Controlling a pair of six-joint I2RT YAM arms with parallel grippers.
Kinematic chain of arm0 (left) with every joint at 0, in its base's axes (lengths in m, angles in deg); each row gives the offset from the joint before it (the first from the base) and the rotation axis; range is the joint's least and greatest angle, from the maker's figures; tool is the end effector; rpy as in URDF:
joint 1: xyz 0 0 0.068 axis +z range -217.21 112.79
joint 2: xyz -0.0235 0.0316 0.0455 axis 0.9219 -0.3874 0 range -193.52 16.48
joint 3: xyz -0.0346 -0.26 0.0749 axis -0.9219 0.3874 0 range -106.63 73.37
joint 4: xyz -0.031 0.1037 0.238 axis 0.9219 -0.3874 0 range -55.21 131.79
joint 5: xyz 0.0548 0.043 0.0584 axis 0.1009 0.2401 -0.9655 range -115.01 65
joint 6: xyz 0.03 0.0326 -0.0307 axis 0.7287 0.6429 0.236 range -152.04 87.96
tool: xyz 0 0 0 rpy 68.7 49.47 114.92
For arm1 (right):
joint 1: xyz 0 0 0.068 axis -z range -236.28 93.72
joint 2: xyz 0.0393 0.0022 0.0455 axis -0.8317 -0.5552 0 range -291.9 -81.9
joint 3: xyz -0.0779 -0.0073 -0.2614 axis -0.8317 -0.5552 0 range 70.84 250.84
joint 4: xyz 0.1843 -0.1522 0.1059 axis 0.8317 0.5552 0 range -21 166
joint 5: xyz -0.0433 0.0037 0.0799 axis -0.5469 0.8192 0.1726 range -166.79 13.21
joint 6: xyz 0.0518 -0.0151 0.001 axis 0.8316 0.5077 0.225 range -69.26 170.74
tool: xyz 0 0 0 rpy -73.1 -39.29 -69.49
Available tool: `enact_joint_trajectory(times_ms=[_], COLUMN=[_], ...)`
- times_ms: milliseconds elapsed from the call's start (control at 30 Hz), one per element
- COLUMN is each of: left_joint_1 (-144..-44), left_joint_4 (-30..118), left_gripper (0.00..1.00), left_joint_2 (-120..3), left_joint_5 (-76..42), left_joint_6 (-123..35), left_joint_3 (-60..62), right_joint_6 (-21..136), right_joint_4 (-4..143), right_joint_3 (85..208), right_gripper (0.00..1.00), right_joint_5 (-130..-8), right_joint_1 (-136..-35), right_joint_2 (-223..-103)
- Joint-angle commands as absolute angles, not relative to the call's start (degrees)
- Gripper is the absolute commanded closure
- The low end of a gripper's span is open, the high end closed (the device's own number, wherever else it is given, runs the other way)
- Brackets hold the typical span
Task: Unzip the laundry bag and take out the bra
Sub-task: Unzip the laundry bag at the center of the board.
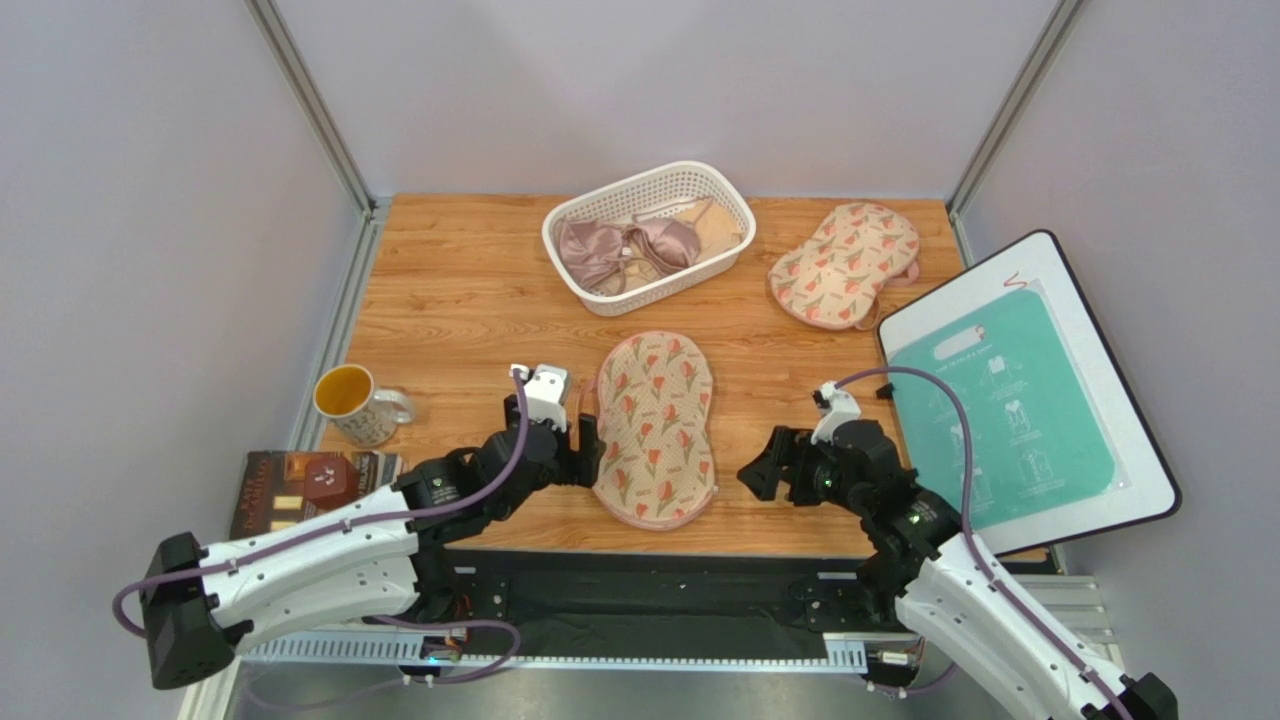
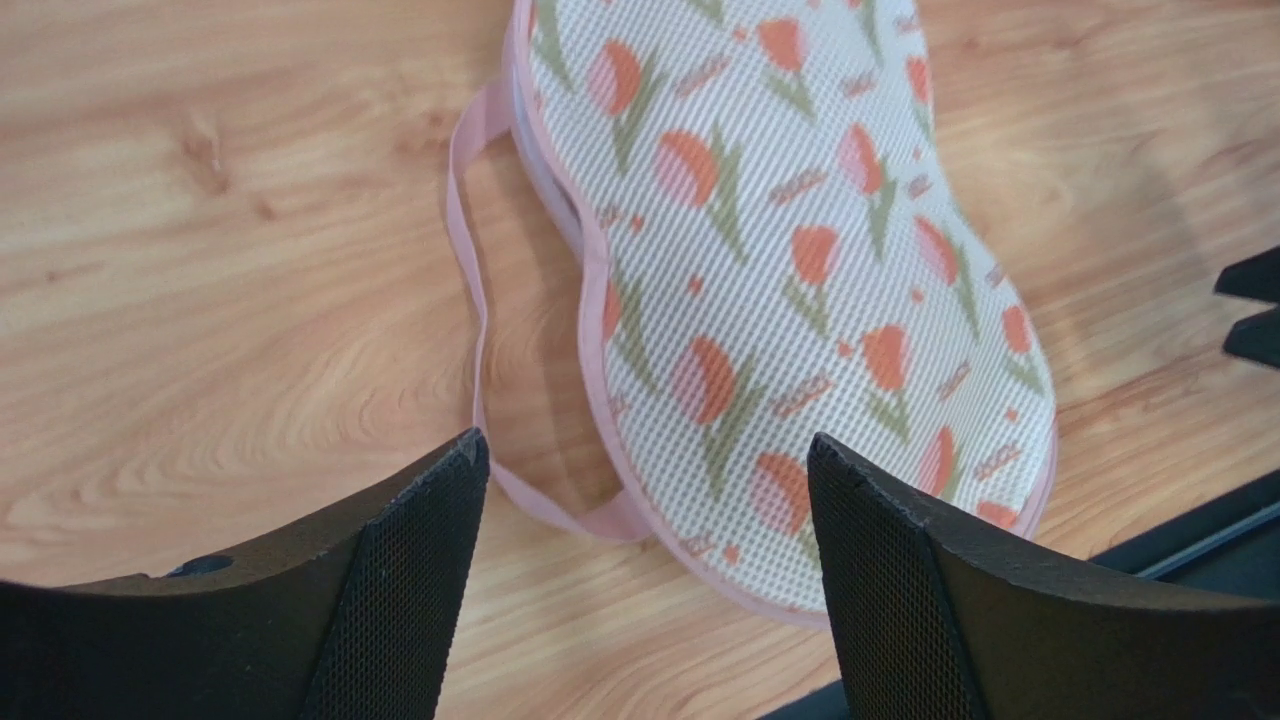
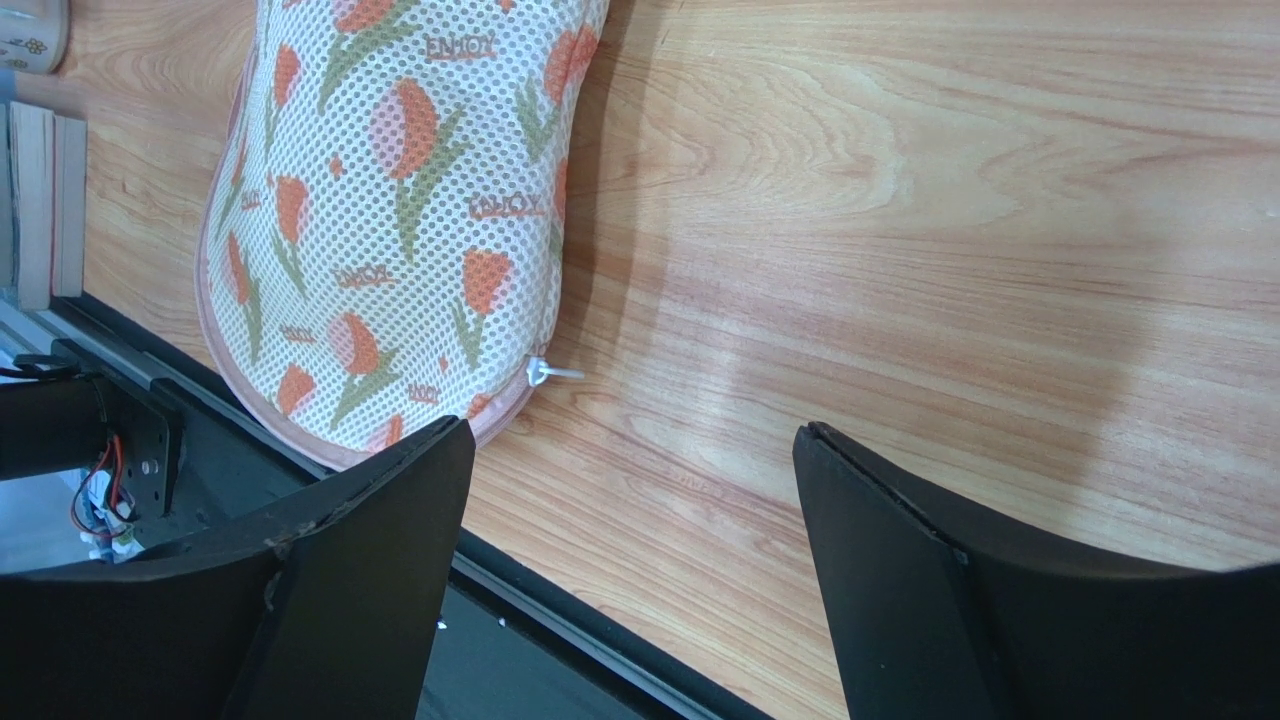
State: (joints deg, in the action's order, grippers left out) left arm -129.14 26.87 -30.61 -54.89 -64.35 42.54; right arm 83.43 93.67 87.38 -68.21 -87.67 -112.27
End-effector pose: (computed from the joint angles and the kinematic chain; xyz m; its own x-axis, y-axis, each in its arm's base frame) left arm 0.1013 -0.1523 0.2416 -0.5077 -0.0330 -0.8609 0.3468 0.9069 -0.2392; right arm 0.1081 0.0721 0.1787 -0.7793 0.1501 -0.6084 -0.2304 0.8342 0.5009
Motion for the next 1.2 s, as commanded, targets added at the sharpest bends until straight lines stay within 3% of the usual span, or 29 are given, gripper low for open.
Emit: enact_joint_trajectory(times_ms=[0,233,967,1167], left_joint_1=[-125.5,-115.3,-114.7,-114.7], left_joint_4=[22.7,32.3,44.1,46.4], left_gripper=[0.17,0.32,0.37,0.53], left_joint_2=[-28.3,-30.8,-38.4,-39.2], left_joint_5=[-44.9,-31.4,-27.6,-27.6], left_joint_6=[-68.5,-73.8,-77.7,-78.9], left_joint_3=[44.9,52.5,55.3,55.0], right_joint_6=[82.8,82.9,83.2,83.1], right_joint_4=[93.3,93.3,93.4,93.4], right_joint_3=[88.2,88.0,87.7,87.7], right_gripper=[0.15,0.15,0.15,0.16], right_joint_5=[-68.6,-68.2,-67.7,-67.8], right_joint_1=[-87.6,-87.6,-87.6,-87.6], right_joint_2=[-111.6,-111.2,-110.3,-110.0])
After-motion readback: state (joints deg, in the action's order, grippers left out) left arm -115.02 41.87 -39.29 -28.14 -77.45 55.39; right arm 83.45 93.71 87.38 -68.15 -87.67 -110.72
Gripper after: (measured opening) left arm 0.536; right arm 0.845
